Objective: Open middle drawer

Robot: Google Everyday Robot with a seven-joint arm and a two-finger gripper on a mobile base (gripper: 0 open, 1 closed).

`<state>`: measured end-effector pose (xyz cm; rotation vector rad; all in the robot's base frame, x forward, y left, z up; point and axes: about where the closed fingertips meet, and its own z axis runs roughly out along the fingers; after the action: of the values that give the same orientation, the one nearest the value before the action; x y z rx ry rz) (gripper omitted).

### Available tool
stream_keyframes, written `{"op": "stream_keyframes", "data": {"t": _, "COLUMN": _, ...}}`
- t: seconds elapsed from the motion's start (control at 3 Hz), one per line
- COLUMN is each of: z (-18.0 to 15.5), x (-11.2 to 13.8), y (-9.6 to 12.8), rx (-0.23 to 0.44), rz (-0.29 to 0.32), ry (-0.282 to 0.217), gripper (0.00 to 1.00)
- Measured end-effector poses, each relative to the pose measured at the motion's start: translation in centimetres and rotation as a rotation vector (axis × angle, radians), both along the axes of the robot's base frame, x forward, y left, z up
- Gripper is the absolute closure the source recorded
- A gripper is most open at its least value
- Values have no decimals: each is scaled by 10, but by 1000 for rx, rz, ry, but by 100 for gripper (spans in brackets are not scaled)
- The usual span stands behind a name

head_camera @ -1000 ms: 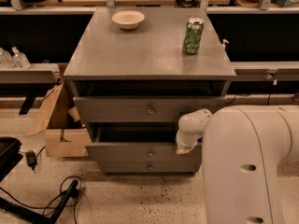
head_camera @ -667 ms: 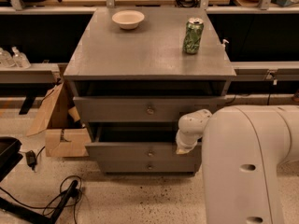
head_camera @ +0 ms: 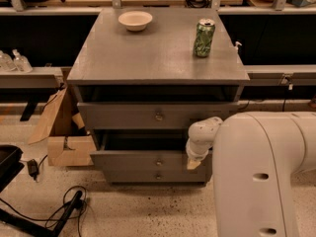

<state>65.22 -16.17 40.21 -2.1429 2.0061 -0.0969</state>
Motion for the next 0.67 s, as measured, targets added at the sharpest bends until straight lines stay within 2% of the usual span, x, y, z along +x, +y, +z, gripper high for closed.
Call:
{"op": "stream_keyframes", "data": {"t": 0.33, "z": -2, "x": -1, "y": 0, "rx": 0, "rz": 1, "ry": 4, "gripper": 0}}
{"op": "stream_keyframes", "data": {"t": 0.67, "z": -2, "x": -1, "y": 0, "rx": 0, "rz": 1, "ry": 4, "gripper": 0}}
